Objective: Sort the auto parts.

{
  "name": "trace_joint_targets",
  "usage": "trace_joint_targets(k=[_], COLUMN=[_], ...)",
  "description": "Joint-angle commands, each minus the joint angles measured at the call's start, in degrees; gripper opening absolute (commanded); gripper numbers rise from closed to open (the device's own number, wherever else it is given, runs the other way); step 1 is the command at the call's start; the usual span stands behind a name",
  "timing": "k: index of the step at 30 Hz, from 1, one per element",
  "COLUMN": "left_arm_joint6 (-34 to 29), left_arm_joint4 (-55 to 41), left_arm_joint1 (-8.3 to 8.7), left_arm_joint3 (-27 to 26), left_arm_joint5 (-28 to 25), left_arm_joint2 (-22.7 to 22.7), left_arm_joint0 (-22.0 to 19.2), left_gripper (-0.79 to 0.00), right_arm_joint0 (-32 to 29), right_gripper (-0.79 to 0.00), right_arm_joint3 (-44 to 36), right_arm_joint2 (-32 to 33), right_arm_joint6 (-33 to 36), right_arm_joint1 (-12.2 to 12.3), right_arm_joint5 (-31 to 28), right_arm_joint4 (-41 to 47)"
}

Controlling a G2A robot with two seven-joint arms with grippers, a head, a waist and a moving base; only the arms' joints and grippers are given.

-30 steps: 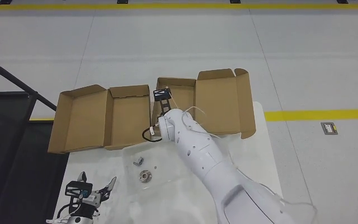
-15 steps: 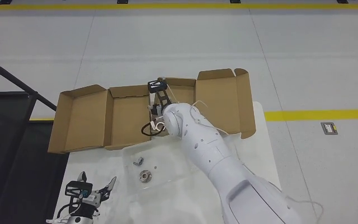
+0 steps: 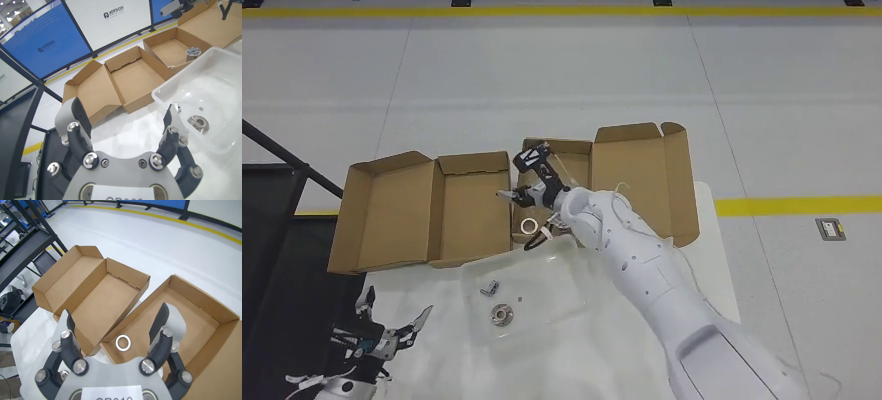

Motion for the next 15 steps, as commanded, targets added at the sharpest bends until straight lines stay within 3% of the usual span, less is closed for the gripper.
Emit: trace_joint_targets(k=[1,5,9,11,13,15], left_arm_joint6=[-0.19,-0.71,-2.17,-3.12,-4.98,-5.73], left_arm_joint4=[2.28,8.23,11.98,13.64,14.27,14.56], left_arm_joint1=[0.32,0.96,1.42,1.58,1.56,1.61], left_arm_joint3=[-0.8,-1.5,-2.1,-2.33,-3.13,-4.34], left_arm_joint5=[-2.55,-6.24,-10.23,-11.24,-11.19,-12.42], left_arm_joint2=[-1.06,-1.55,-0.12,0.84,2.53,3.7], left_arm_joint0=[-0.48,-2.64,-5.06,-6.61,-8.03,-8.88], left_gripper=[0.0,0.0,0.0,0.0,0.0,0.0], right_arm_joint0=[-3.06,-15.13,-36.4,-45.13,-49.86,-49.86], right_gripper=[0.0,0.0,0.0,0.0,0.0,0.0], right_arm_joint3=[-5.64,-27.35,-63.17,-76.53,-83.54,-83.54], right_arm_joint2=[1.08,6.58,15.86,18.92,20.31,20.31], right_arm_joint6=[-1.24,2.63,16.79,22.75,26.49,26.49], right_arm_joint1=[2.34,7.85,12.61,13.88,14.63,14.63], right_arm_joint5=[-2.21,-4.14,-6.8,-8.81,-10.8,-10.8], right_arm_joint4=[-3.09,-10.3,-15.68,-16.83,-18.5,-18.5])
